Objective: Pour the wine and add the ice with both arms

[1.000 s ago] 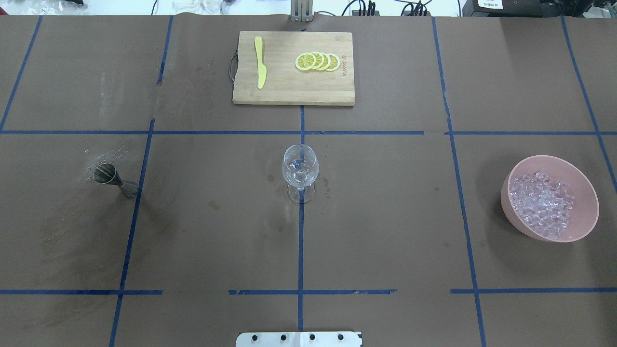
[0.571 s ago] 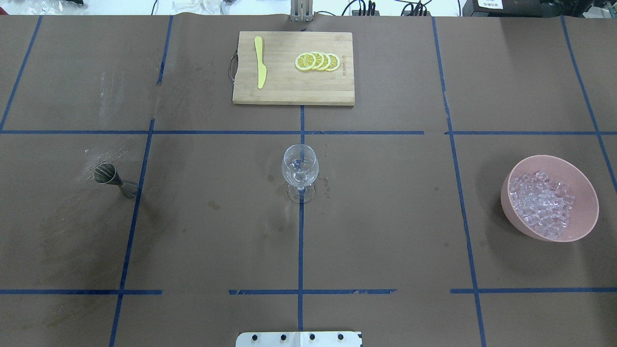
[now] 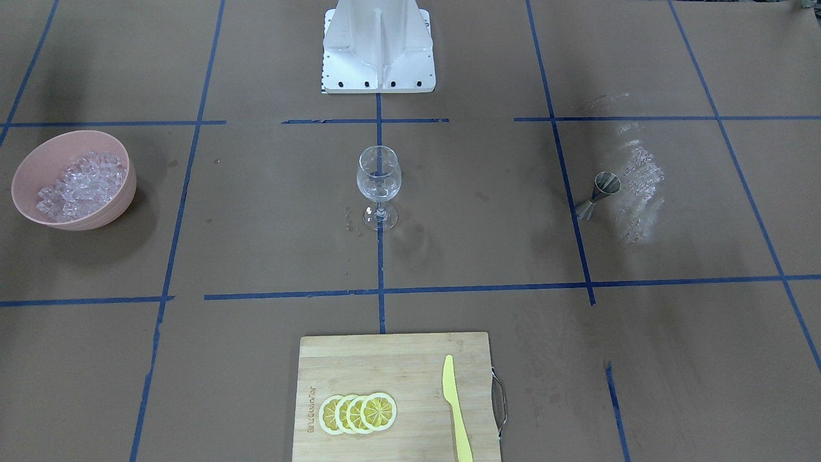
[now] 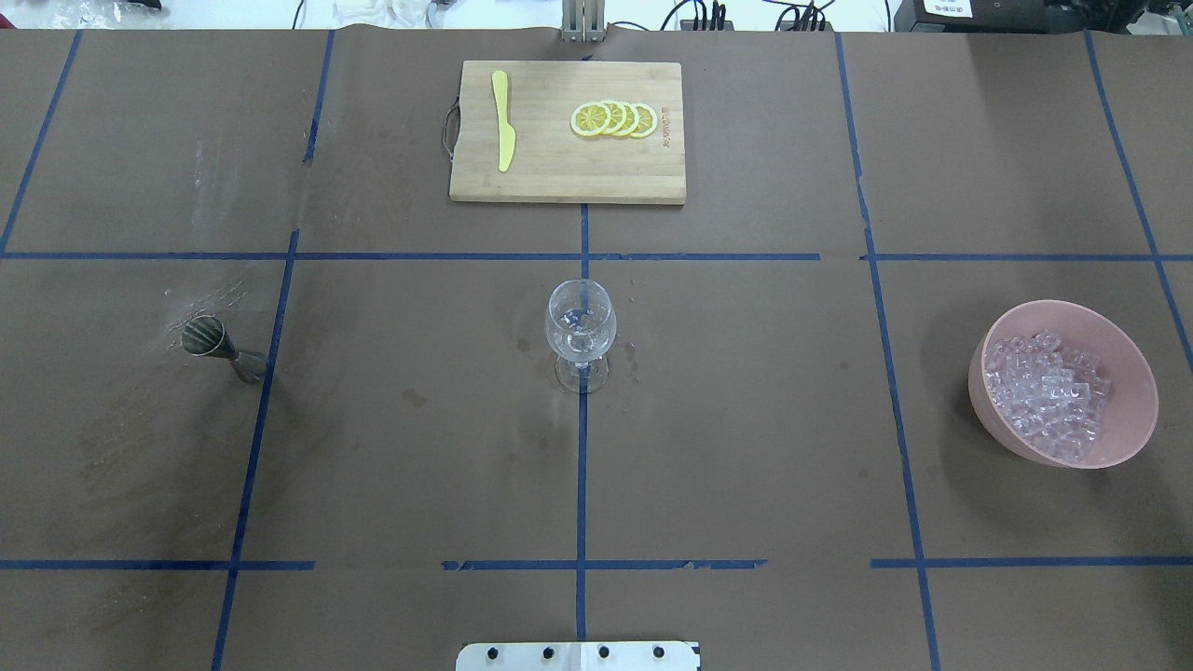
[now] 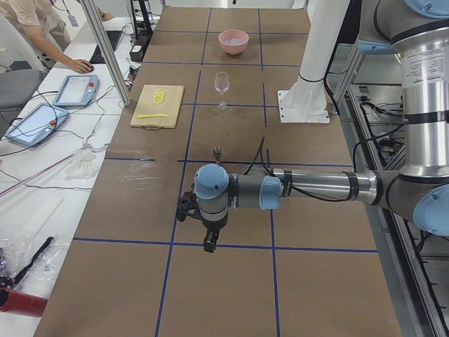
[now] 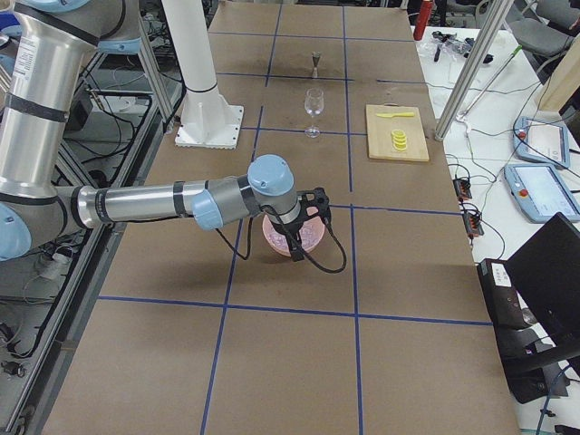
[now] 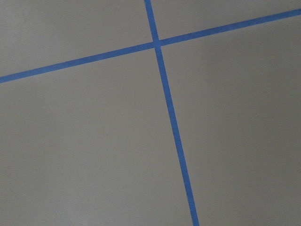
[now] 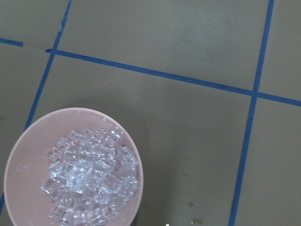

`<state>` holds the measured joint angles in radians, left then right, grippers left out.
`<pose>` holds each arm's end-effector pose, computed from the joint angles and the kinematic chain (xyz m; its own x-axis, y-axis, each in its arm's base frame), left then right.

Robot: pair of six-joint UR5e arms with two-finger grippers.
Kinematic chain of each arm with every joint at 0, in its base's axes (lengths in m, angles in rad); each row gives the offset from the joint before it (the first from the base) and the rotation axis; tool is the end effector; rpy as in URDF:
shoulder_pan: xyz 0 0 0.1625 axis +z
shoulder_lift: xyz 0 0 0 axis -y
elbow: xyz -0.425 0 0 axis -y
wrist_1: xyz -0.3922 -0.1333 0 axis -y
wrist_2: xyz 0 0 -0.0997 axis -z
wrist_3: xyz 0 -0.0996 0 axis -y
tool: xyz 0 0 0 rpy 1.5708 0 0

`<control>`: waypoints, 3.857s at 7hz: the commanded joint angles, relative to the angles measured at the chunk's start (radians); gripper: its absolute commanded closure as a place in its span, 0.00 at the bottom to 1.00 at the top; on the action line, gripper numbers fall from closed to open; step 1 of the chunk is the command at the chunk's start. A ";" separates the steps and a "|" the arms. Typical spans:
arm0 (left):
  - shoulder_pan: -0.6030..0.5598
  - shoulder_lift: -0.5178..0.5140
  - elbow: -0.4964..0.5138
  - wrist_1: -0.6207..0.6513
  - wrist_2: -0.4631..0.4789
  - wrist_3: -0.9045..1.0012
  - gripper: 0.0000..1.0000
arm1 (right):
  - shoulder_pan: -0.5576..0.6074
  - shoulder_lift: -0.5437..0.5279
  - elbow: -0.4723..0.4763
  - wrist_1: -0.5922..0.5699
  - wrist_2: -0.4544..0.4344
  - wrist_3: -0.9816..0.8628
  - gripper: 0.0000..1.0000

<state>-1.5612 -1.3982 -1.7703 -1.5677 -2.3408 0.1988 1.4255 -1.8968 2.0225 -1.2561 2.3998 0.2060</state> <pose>-0.0599 -0.4210 0.6397 0.7017 0.2204 -0.6775 -0.1511 0.9753 0.1608 0.0054 -0.3766 0.5343 0.6366 -0.2171 0.7400 0.0008 0.9597 0.2809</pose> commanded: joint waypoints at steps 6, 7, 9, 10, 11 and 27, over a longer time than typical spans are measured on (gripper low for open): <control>0.000 -0.016 -0.011 -0.003 -0.003 0.001 0.00 | -0.612 -0.019 0.007 0.330 -0.537 0.809 0.15; 0.000 -0.027 -0.009 -0.003 -0.003 0.001 0.00 | -0.647 -0.018 -0.002 0.330 -0.565 0.825 0.28; -0.002 -0.033 -0.008 -0.003 -0.003 -0.001 0.00 | -0.684 -0.013 -0.025 0.328 -0.602 0.822 0.30; 0.000 -0.033 -0.008 -0.003 -0.003 -0.001 0.00 | -0.692 -0.013 -0.027 0.328 -0.605 0.822 0.30; 0.000 -0.033 -0.008 -0.003 -0.003 -0.001 0.00 | -0.695 -0.013 -0.030 0.328 -0.605 0.817 0.33; -0.008 -0.024 -0.018 0.002 0.117 0.002 0.00 | -0.845 0.985 0.102 -0.727 -0.576 0.976 1.00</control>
<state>-1.5670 -1.4352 -1.7886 -1.5657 -2.2268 0.1987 0.6374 -1.0384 2.1582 -1.9085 1.8611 1.1098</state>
